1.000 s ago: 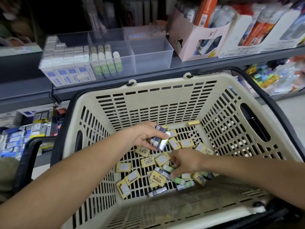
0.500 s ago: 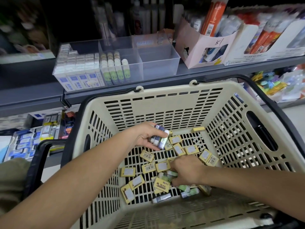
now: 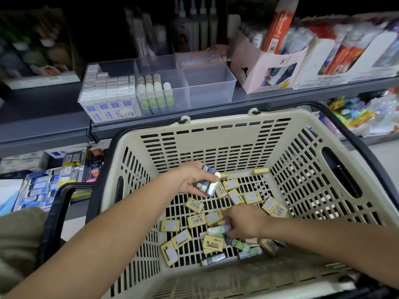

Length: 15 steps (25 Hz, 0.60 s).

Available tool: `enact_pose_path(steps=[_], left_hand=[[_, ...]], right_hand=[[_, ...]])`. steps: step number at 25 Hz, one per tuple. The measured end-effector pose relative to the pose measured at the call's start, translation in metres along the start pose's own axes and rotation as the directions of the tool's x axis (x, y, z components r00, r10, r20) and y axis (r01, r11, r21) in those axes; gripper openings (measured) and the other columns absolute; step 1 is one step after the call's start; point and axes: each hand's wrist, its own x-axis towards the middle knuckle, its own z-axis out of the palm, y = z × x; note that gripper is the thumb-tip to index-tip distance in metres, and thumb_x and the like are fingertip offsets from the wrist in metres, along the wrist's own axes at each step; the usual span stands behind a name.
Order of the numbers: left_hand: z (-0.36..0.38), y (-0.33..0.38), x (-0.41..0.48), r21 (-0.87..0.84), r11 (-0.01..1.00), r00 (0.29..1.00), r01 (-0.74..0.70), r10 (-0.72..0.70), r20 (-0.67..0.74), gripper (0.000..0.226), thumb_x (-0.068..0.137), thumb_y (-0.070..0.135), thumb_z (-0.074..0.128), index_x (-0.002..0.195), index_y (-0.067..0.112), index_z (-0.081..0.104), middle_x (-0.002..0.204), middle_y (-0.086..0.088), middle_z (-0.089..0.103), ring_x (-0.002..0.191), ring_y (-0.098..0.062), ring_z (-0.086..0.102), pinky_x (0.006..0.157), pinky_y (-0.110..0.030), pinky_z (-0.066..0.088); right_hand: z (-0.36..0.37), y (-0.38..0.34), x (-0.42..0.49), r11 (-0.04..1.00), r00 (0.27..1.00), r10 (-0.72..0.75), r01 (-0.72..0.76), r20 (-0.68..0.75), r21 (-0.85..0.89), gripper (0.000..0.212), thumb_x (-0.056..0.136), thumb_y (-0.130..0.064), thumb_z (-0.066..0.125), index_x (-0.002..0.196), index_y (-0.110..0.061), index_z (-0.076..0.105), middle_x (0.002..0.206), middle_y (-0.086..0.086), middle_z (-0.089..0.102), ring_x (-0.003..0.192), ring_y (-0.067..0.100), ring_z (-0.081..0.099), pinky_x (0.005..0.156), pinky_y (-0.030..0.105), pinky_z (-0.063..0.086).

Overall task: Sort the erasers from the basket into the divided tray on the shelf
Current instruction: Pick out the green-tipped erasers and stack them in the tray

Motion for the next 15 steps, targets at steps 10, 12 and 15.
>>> enact_pose_path(steps=[10,12,15], left_hand=[[-0.003,-0.001,0.003,-0.019,1.000,1.000,0.010,-0.010,-0.030,0.022,0.079,0.002,0.071,0.091,0.012,0.055,0.086,-0.011,0.064,0.071,-0.021,0.066,0.058,-0.039,0.056],[-0.002,-0.001,0.003,-0.012,1.000,1.000,0.010,-0.010,-0.021,0.022,0.079,0.003,0.071,0.091,0.013,0.055,0.086,-0.011,0.064,0.070,-0.021,0.066,0.055,-0.038,0.056],[-0.004,0.001,0.003,-0.031,0.999,1.000,0.007,-0.008,-0.021,0.023,0.078,0.003,0.071,0.091,0.012,0.056,0.086,-0.012,0.065,0.069,-0.021,0.067,0.053,-0.037,0.057]], right_hand=[[-0.002,-0.002,-0.001,0.976,0.997,-0.026,0.040,0.066,-0.213,0.044,0.076,-0.052,0.064,0.065,-0.017,0.040,0.074,0.000,0.050,0.072,0.022,0.052,0.050,0.024,0.035],[0.001,-0.003,-0.002,0.987,0.999,-0.005,0.011,0.032,-0.163,0.036,0.078,-0.046,0.065,0.075,-0.014,0.050,0.079,0.003,0.056,0.076,0.024,0.057,0.055,0.027,0.042],[-0.008,-0.002,-0.002,0.999,1.000,0.030,-0.030,0.009,-0.040,0.019,0.079,-0.031,0.064,0.076,-0.012,0.063,0.071,0.002,0.058,0.069,0.020,0.058,0.059,0.029,0.048]])
